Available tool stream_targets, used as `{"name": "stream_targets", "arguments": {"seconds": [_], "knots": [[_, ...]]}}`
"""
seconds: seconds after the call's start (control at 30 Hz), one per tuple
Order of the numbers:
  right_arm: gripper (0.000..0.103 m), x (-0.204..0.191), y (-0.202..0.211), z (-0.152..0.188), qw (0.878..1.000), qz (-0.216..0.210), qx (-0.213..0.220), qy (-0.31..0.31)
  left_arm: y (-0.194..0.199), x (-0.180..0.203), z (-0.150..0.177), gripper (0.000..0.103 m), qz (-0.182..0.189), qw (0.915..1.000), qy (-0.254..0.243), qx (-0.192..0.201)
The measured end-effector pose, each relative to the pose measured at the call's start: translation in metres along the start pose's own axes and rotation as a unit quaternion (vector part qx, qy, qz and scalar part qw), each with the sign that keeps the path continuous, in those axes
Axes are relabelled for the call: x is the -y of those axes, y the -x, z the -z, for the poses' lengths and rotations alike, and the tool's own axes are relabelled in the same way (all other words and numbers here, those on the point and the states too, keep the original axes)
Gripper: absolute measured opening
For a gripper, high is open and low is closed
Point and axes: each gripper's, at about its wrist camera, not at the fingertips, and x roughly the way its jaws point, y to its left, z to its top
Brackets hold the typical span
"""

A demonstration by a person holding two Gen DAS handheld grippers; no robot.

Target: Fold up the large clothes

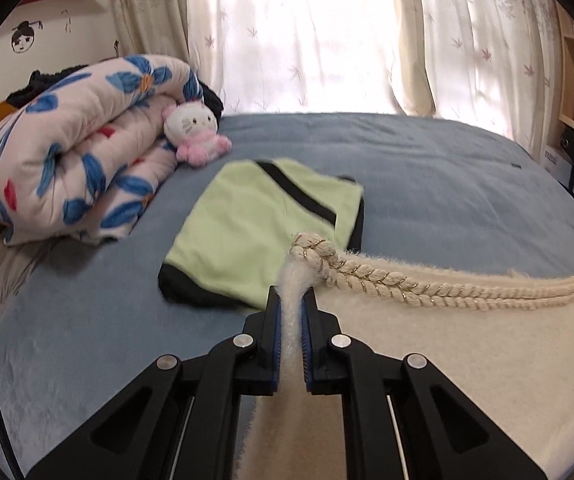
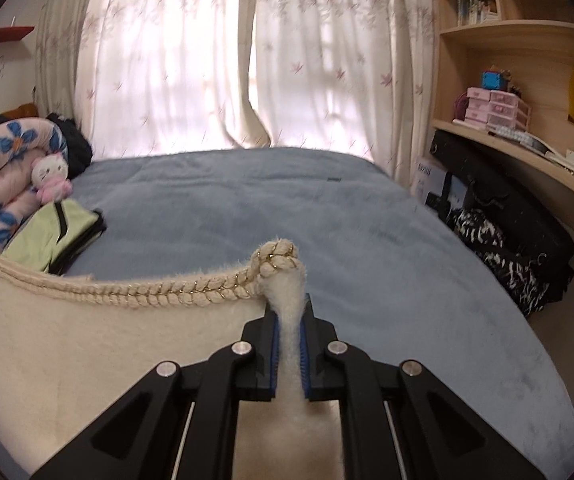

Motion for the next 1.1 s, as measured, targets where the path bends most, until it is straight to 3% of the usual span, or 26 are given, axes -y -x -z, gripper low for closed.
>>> {"name": "stream_targets", "arguments": {"seconds": [0.17,0.33,0.43,0.5,0.57,0.6,0.67,0.8,0.93,1.1], "knots": [[0.007,-0.007,-0.066,-0.007,0.999,0.034,-0.023,-0.001,-0.063,0.022,-0.023,0.006,-0.017,0.9998,-0.009,0.011],[0.008,-0.021,-0.166,0.033,0.988,0.073,-0.135,-0.001,-0.153,0.045,0.005,0.006,-0.065,0.9961,-0.024,-0.054],[0.01,-0.016,-0.194,0.054,0.979,0.073,-0.189,-0.013,-0.172,0.043,0.024,0.007,-0.063,0.9959,-0.017,-0.061],[0.014,-0.006,-0.196,0.054,0.978,0.066,-0.195,-0.038,-0.173,0.036,0.029,0.009,-0.049,0.9972,0.0,-0.056],[0.031,0.005,-0.194,0.053,0.975,0.058,-0.205,-0.061,-0.173,0.029,0.029,0.019,-0.04,0.9973,0.018,-0.06],[0.034,0.012,-0.19,0.051,0.974,0.058,-0.208,-0.074,-0.172,0.025,0.029,0.023,-0.038,0.997,0.026,-0.063],[0.036,0.023,-0.177,0.048,0.973,0.056,-0.202,-0.1,-0.165,0.015,0.027,0.039,-0.044,0.9959,0.039,-0.069],[0.036,0.016,-0.132,0.032,0.979,0.039,-0.162,-0.116,-0.137,0.009,0.023,0.039,-0.04,0.9949,0.045,-0.081],[0.036,-0.039,-0.1,0.015,0.987,-0.022,-0.142,-0.075,-0.1,0.034,0.02,0.047,-0.012,0.9963,0.029,-0.08],[0.036,-0.128,-0.098,0.017,0.98,-0.107,-0.163,-0.034,-0.084,0.08,0.021,0.052,0.061,0.9942,0.026,-0.085]]}}
